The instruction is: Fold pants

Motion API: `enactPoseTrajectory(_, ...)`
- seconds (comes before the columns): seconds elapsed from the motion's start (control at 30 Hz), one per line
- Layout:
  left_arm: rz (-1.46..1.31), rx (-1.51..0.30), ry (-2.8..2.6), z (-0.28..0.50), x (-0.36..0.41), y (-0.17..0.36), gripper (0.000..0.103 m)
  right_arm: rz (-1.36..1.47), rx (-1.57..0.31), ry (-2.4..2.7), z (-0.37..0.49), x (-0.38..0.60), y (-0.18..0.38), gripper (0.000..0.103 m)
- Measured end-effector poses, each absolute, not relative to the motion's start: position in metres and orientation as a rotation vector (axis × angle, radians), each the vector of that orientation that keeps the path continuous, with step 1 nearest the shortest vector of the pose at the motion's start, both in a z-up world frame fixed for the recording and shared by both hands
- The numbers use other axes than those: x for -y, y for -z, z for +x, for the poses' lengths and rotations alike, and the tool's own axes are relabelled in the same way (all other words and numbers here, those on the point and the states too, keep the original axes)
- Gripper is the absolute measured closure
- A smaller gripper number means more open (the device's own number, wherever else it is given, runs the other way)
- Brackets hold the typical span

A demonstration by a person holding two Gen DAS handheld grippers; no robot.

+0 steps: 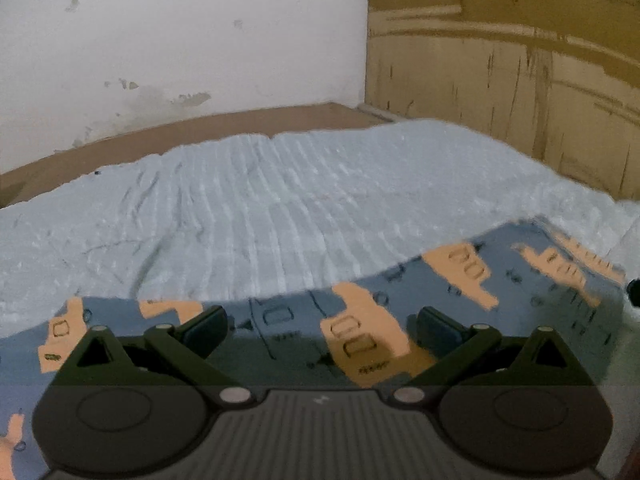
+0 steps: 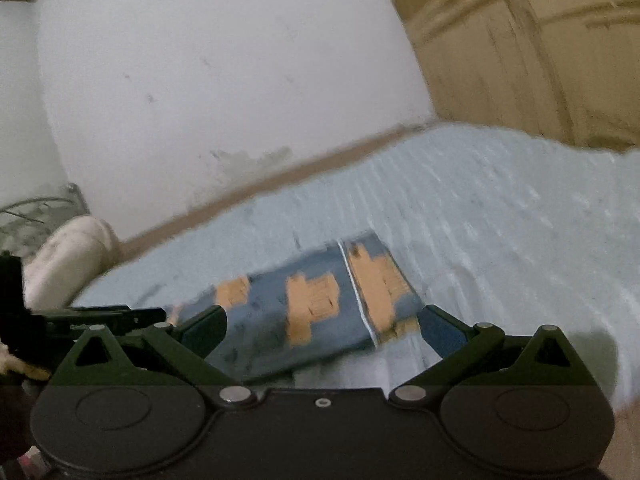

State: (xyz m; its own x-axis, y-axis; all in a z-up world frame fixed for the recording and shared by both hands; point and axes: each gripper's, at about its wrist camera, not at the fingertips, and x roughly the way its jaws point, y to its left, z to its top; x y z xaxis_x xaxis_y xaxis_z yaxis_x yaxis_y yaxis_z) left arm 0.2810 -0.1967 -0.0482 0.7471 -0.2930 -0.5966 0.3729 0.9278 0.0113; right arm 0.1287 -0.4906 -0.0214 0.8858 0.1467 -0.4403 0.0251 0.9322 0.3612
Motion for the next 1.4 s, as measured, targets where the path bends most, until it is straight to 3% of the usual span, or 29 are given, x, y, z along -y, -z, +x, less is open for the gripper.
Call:
enactPoseTrajectory(0.3,0.112,-0.677,0.374,0.288,0.194,0.065,0.001,0.342,-0.607,-0.038,0.152,0.479,0.031,0.001)
enactPoseTrajectory(0.43,0.113,-0.67,0.375,0.287,0.194,0.067,0.001,0.435,-0.573,-0.026,0.153,0.486,0.031,0.001)
enactPoseTrajectory(0.73,0.11,-0.669,0.375,0.287,0.193,0.067,0.0,0.63,-0.414,0.159,0.146,0.502,0.037,0.048)
enactPoseTrajectory(0.9,0.111,-0.671,0.375,0.287,0.193,0.068,0.0,0.581,-0.411,0.218,0.15,0.495,0.039,0.083)
enactPoseTrajectory(1.23,0.062,-0.751,0.401,0.299,0.188,0.054,0.001,0.337,-0.365,0.186,0.151,0.464,0.022,0.089)
enactPoseTrajectory(1.4,-0.177,-0.812,0.497,0.308,0.163,0.04,0.001,0.173,-0.336,0.132,0.153,0.434,0.007,0.09)
